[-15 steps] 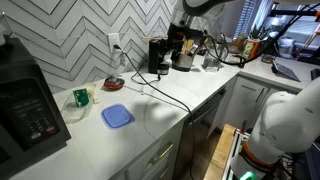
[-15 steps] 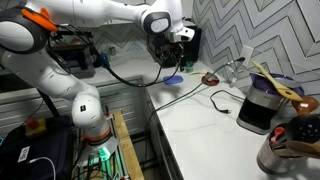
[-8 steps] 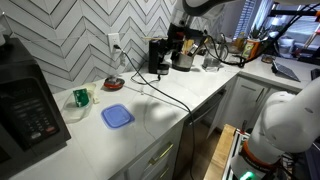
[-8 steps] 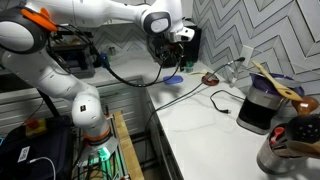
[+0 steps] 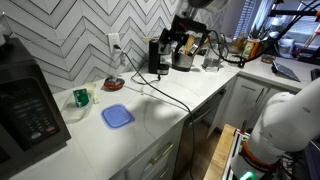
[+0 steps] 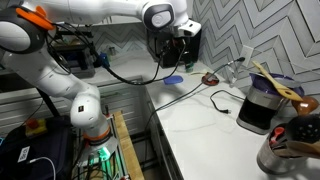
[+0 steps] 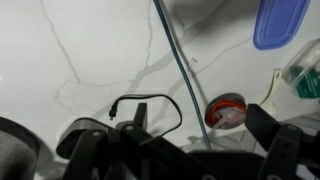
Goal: Take the wooden spoon from atop the coffee machine and put it on the blue lid
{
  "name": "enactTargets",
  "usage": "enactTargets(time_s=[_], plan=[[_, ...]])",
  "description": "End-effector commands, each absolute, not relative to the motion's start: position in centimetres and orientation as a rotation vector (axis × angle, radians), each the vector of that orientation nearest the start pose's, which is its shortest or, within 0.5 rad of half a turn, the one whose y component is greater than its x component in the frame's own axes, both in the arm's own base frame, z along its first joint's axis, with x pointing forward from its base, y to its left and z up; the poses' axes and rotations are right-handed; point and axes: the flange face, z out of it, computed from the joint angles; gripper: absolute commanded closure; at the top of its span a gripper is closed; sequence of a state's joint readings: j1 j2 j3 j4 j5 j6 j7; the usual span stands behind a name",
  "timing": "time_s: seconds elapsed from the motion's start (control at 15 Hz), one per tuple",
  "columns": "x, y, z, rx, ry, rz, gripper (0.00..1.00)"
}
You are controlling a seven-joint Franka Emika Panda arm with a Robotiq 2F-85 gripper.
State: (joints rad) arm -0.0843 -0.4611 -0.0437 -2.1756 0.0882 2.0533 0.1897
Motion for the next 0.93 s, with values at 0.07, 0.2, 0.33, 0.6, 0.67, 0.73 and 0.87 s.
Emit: enactTargets(time_s=[0.07, 0.2, 0.33, 0.6, 0.67, 0.73, 0.87], plan=[[46.3, -11.7, 67.4, -2.812, 0.873, -0.624, 0.0], [47.8, -15.2, 70.1, -2.738, 1.025, -0.678, 0.0], [49.2, -18.2, 71.9, -2.663, 1.174, -0.721, 0.0], [53.1, -23.9, 72.6, -2.522, 1.464, -0.737, 0.0], [54.4, -24.9, 72.0, -2.496, 1.535, -0.719, 0.0], [55.6, -25.8, 71.3, -2.469, 1.601, -0.693, 0.0], [58.0, -27.1, 69.4, -2.423, 1.725, -0.622, 0.0]])
